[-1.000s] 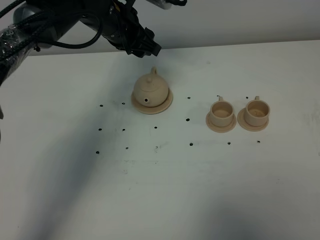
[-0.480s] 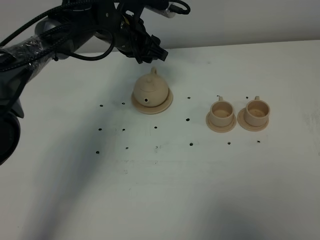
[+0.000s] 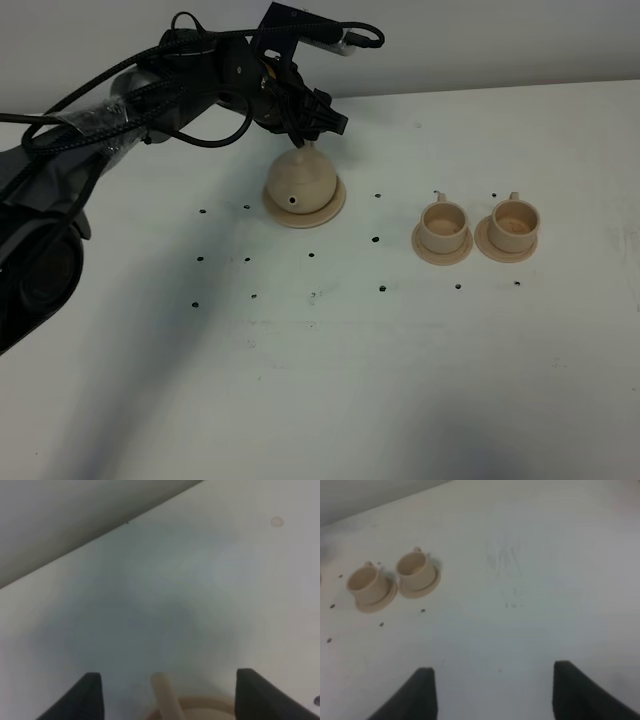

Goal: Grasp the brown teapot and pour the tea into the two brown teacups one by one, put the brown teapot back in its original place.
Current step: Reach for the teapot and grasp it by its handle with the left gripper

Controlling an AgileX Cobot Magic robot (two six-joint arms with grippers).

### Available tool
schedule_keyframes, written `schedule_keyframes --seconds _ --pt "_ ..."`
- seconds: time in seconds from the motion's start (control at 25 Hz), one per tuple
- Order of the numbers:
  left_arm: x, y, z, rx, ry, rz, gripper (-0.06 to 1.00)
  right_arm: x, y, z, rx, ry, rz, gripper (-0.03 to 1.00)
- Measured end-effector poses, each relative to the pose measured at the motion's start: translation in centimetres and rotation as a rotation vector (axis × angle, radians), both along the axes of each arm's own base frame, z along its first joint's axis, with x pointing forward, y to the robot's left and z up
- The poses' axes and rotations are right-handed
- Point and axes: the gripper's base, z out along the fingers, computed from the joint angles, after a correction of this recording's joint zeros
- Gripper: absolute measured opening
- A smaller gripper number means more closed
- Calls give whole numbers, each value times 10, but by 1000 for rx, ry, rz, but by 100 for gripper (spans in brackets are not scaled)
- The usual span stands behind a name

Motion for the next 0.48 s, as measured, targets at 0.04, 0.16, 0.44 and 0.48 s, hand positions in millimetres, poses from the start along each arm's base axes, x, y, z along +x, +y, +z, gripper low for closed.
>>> schedule_keyframes --seconds 0.04,0.16,0.44,0.48 --pt "2 -1 -3 -4 0 5 56 0 0 0 0 0 0 49" --pt "8 -3 -9 -18 -2 18 56 0 0 0 0 0 0 49" --pt "18 0 -21 -21 17 41 55 0 0 0 1 0 0 49" --pt "19 3 -24 -20 24 48 55 0 0 0 1 0 0 49"
